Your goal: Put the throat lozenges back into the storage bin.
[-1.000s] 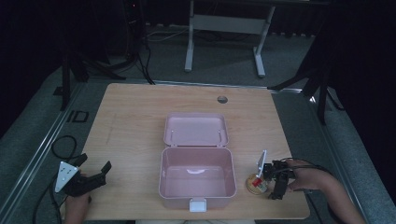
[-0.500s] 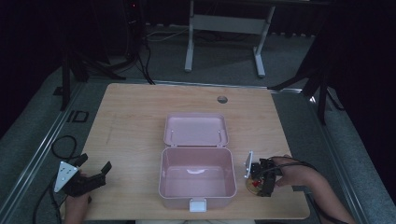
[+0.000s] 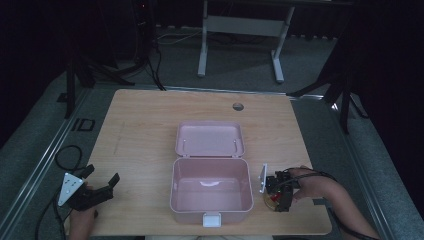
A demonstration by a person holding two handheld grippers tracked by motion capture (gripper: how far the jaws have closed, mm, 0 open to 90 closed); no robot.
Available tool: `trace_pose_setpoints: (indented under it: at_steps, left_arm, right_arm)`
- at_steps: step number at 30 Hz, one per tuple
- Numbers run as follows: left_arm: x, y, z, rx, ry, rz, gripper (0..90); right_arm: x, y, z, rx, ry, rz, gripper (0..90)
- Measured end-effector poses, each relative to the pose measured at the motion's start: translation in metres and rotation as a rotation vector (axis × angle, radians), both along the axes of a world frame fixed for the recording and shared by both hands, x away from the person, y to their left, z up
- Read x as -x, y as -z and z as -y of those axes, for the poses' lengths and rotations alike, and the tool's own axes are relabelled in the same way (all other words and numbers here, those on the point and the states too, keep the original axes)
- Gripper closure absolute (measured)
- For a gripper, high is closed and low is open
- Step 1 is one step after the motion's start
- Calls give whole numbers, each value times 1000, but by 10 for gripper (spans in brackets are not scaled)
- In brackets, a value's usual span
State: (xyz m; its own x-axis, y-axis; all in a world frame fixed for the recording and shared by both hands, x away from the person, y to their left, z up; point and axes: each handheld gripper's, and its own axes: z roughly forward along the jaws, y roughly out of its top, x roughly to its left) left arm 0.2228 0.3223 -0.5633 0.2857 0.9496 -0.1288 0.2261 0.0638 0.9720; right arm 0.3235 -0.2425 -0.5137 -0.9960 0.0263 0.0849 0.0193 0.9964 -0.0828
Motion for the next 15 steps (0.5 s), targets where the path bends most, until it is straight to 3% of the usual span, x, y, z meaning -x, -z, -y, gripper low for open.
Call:
trace_pose_setpoints:
  at_steps: [7,15]
  left_arm:
    - [0,0,0,0,1,0,3]
    - [0,0,0,1,3,0,3]
  right_arm:
    - [3,-15,-1,-13,-8,-24,196]
    - [4,-38,-1,-6,-8,-19,197]
